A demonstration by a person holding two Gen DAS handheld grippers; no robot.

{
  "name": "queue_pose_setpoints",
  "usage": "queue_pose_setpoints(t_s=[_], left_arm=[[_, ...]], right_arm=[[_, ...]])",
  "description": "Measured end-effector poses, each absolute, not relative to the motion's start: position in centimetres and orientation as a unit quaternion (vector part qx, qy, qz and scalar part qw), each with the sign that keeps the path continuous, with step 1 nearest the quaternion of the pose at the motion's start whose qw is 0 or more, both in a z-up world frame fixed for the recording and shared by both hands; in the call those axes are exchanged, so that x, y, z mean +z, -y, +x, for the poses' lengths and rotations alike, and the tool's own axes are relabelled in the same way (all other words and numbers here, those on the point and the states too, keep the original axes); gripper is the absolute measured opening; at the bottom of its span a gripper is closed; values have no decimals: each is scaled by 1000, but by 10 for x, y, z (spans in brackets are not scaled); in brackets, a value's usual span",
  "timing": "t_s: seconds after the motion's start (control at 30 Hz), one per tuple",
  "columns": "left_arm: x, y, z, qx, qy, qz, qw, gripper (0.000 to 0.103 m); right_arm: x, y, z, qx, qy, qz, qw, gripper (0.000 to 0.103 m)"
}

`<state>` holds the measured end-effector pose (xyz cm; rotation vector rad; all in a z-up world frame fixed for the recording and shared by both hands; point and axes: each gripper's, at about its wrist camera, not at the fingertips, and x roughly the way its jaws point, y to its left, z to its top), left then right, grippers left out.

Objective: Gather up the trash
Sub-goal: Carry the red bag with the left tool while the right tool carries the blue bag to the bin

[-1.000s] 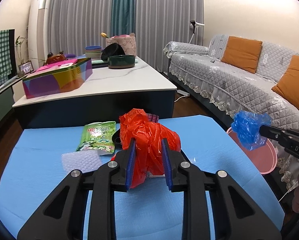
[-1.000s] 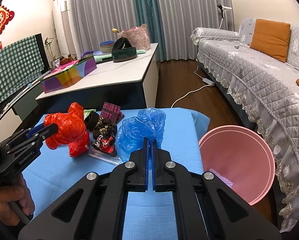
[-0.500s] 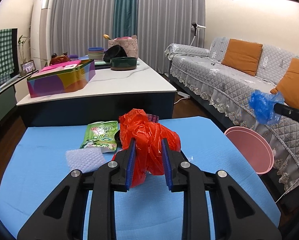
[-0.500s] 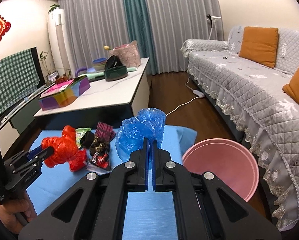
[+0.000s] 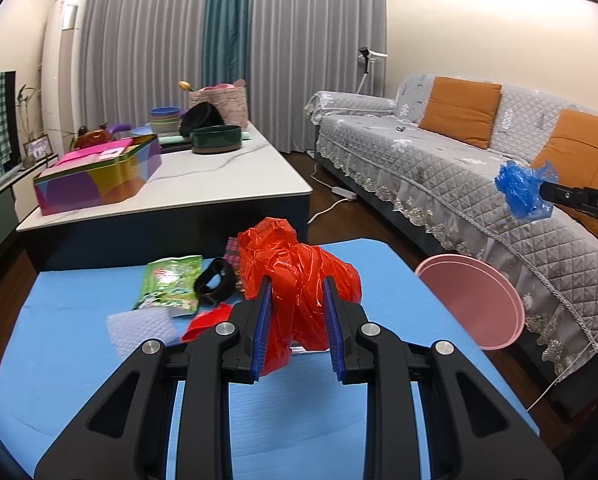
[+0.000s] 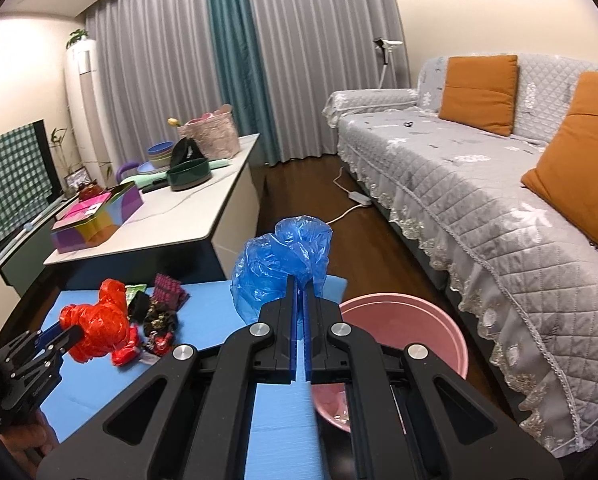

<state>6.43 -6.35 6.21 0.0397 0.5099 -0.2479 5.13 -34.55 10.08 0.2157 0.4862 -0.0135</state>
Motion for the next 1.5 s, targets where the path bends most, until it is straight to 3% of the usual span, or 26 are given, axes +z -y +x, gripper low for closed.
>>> queue_pose_setpoints(t_s=[1.5], left_arm=[[68,219,143,-264,-253,20,930,25]], right_arm=[[26,438,79,-95,-304,158,935,3]])
